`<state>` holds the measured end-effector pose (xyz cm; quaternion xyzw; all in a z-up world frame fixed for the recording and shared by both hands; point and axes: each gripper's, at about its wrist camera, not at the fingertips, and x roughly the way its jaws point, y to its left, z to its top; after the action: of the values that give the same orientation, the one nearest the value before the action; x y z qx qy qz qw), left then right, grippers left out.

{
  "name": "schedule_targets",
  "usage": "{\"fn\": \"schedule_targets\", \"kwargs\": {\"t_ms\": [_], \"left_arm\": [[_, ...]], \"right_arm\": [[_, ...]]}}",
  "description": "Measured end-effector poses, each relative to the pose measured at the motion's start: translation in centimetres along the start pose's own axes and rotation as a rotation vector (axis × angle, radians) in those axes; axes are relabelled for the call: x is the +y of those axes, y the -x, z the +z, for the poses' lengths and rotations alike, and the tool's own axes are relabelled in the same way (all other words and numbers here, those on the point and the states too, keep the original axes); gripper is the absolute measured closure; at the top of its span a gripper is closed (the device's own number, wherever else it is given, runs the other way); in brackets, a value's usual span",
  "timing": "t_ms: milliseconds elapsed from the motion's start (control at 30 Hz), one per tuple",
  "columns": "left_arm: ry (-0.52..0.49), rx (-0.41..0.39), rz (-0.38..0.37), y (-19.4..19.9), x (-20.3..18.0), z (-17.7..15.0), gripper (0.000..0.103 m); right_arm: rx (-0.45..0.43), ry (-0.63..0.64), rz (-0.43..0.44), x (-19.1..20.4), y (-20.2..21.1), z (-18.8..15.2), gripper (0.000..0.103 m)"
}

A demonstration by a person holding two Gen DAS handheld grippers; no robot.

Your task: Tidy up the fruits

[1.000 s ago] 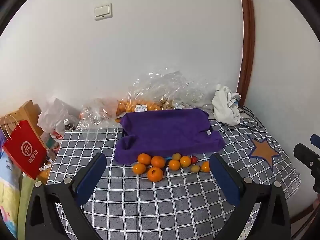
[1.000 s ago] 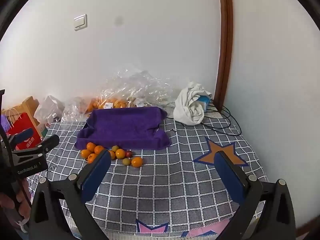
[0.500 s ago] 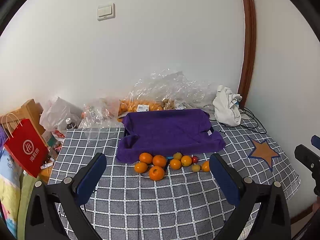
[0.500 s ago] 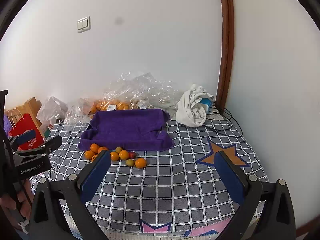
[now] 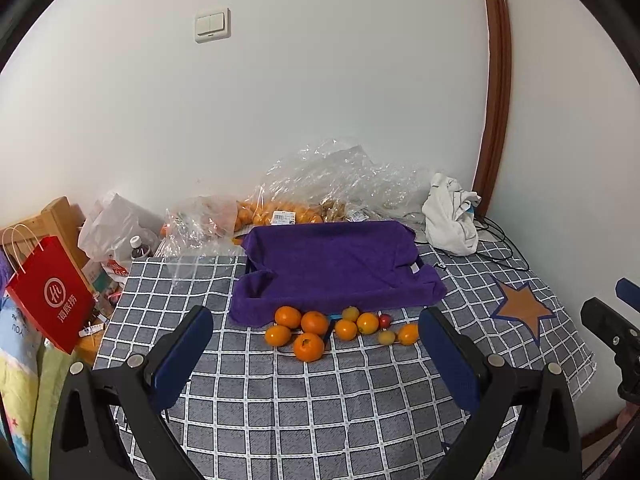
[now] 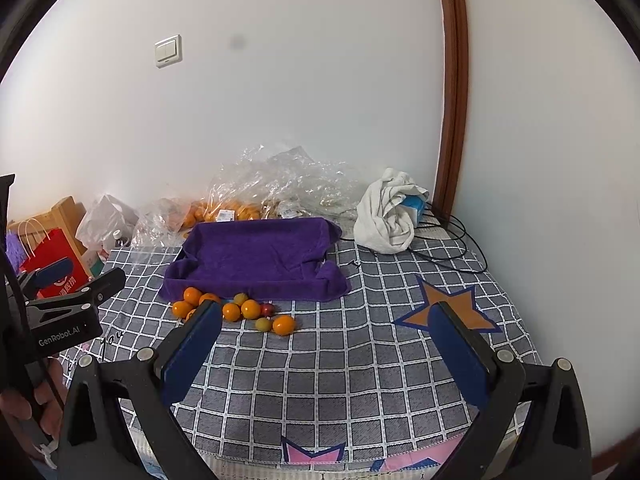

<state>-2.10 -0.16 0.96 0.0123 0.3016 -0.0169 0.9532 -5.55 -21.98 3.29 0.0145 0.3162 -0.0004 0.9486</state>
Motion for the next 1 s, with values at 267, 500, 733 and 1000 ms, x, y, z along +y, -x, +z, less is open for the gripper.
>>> {"fn": "schedule_targets", "kwargs": {"t_ms": [267, 500, 733, 1000], "left_arm": [[0.01, 0.004, -0.004, 0.04, 0.12, 0.01, 0.0], [0.01, 0.002, -0.007, 0.12, 0.3, 0.06, 0.0], [0.014, 0.002, -0.01, 0.16, 0.41, -0.13, 0.0], [0.016, 0.003, -0.013, 0.21, 0.52, -0.19, 0.0]], "right_arm": [[0.0, 0.008, 0.002, 0.45, 0.11, 0.09, 0.002], [-0.004, 0.009, 0.007, 0.44, 0.2, -0.03, 0.002], [-0.002, 0.01, 0.004, 0.39, 0.1, -0.12, 0.002], [-0.001, 0.008, 0.002, 0.35, 0.03, -0.18, 0.002]]}}
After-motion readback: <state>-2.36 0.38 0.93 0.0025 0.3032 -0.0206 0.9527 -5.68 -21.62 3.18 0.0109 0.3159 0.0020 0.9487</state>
